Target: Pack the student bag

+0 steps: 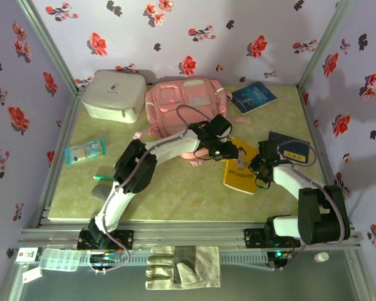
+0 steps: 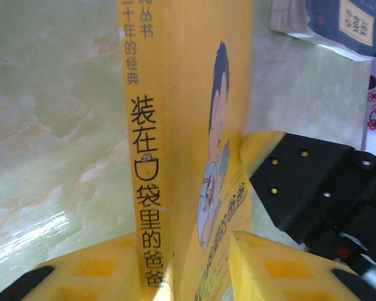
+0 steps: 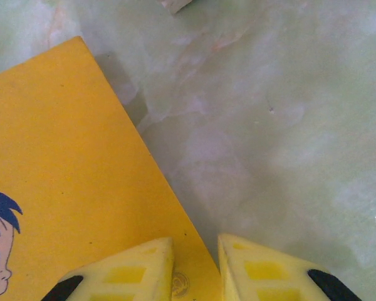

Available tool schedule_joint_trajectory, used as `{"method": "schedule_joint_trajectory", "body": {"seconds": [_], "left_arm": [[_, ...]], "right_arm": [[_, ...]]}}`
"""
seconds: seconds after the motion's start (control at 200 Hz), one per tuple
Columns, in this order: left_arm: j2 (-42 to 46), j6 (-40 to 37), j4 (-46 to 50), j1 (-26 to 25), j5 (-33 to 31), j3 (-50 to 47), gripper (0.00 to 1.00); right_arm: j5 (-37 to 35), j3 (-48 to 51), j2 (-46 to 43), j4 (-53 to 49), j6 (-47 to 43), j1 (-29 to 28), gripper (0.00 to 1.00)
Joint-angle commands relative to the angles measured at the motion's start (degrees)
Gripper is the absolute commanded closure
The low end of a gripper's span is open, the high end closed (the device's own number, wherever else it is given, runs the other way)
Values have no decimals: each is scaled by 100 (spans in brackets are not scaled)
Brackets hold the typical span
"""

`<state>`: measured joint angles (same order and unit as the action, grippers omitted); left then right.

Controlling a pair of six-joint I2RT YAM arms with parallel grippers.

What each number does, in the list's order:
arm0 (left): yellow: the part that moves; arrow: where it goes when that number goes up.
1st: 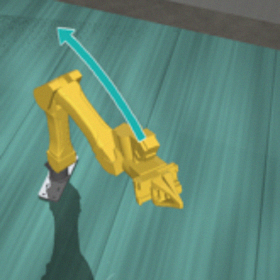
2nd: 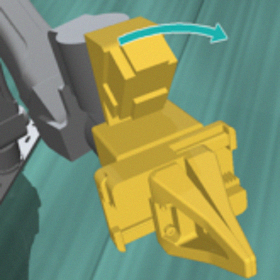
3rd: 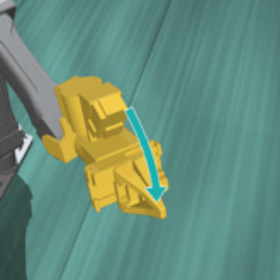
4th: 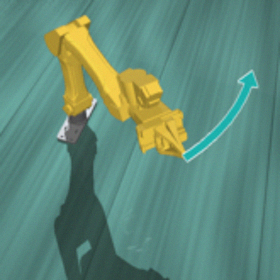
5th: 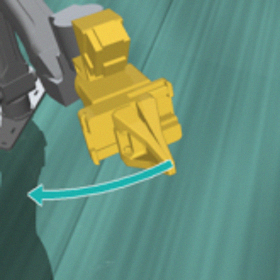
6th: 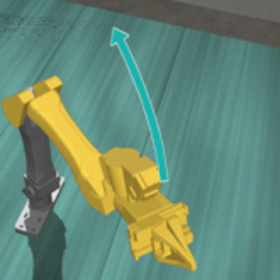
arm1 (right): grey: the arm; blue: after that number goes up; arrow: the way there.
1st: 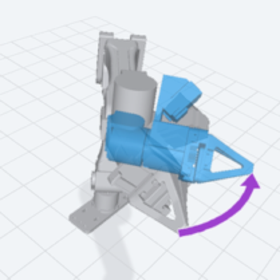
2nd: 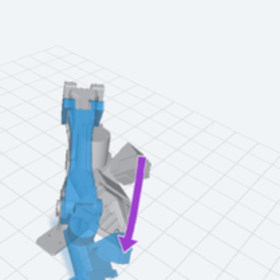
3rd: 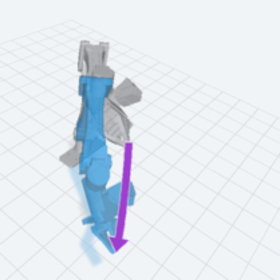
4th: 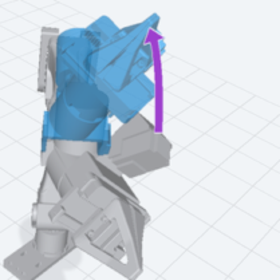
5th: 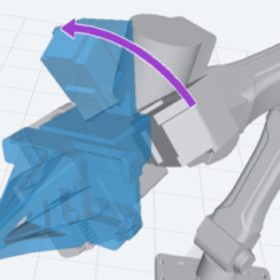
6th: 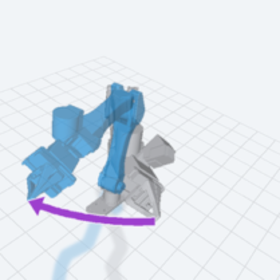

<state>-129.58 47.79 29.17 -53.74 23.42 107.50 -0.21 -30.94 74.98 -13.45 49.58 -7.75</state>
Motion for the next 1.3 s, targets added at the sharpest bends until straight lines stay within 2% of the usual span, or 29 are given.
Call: {"method": "schedule_joint_trajectory", "body": {"seconds": [0.0,0.215,0.315,0.44,0.615,0.765,0.985,1.07,1.295], "left_arm": [[-144,73,-140,-93,284,283,64],[-105,16,-143,-85,230,283,76],[60,-16,-255,-52,145,160,86],[410,9,-528,74,128,-161,100],[1170,-164,-753,396,78,-682,100],[1996,-382,-746,914,84,-1299,100],[3041,-233,-988,1872,93,-2131,100],[3406,5,-1271,2213,73,-2392,100],[3979,1362,-2937,2859,33,-3308,100]], "right_arm": [[293,236,88,-126,122,-13,75],[268,217,9,-146,132,-16,74],[216,144,-92,-254,89,-16,72],[142,-25,-432,-457,-31,-16,62],[239,-342,-993,-595,-237,-16,39],[1171,-561,-1104,-152,-428,-24,28],[2424,-622,-1046,1294,161,-144,15],[2486,-668,-1009,1798,540,-368,10],[2336,-714,-464,3665,2055,-1198,3]]}}
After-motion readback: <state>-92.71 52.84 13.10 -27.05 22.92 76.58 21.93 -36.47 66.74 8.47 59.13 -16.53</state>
